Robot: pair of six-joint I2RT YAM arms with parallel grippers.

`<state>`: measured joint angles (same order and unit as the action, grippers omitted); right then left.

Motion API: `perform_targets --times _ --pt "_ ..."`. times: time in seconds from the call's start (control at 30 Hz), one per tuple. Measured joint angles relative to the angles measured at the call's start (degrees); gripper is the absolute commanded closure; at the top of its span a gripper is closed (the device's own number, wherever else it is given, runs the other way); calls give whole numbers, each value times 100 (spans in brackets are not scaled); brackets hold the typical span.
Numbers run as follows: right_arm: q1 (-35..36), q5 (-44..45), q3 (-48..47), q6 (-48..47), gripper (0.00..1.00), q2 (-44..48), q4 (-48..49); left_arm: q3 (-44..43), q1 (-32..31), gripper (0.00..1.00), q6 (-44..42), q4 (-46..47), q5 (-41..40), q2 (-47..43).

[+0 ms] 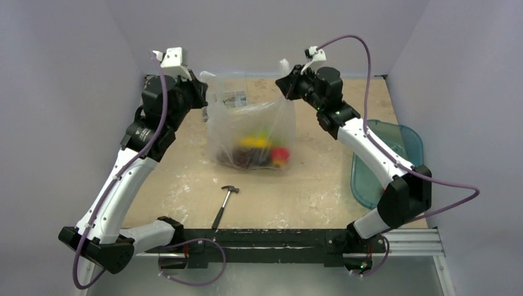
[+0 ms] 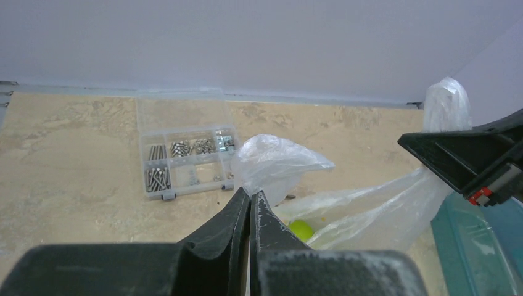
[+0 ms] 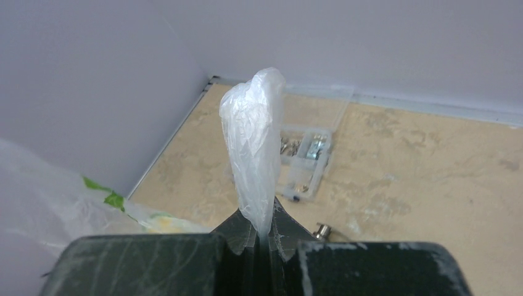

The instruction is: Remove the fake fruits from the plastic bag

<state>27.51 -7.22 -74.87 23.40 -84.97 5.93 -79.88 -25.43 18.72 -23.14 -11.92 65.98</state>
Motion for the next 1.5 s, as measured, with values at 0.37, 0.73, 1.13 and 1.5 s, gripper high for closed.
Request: perform_targets --times 0.37,0.73,1.13,1.5 --pt "-251 -129 -2702 -439 100 -1692 -1034 -369 286 100 1067 -870 1207 -334" --pt "-271 400 -3209 -855 34 -2068 -2306 778 286 100 2203 -654 1958 -660" --pt "76 1285 -2006 20 1 -817 -3932 1419 236 100 2330 -243 2221 -597" --pt "380 1974 -1261 452 1 -389 -3751 1381 210 50 2068 -446 2518 -649"
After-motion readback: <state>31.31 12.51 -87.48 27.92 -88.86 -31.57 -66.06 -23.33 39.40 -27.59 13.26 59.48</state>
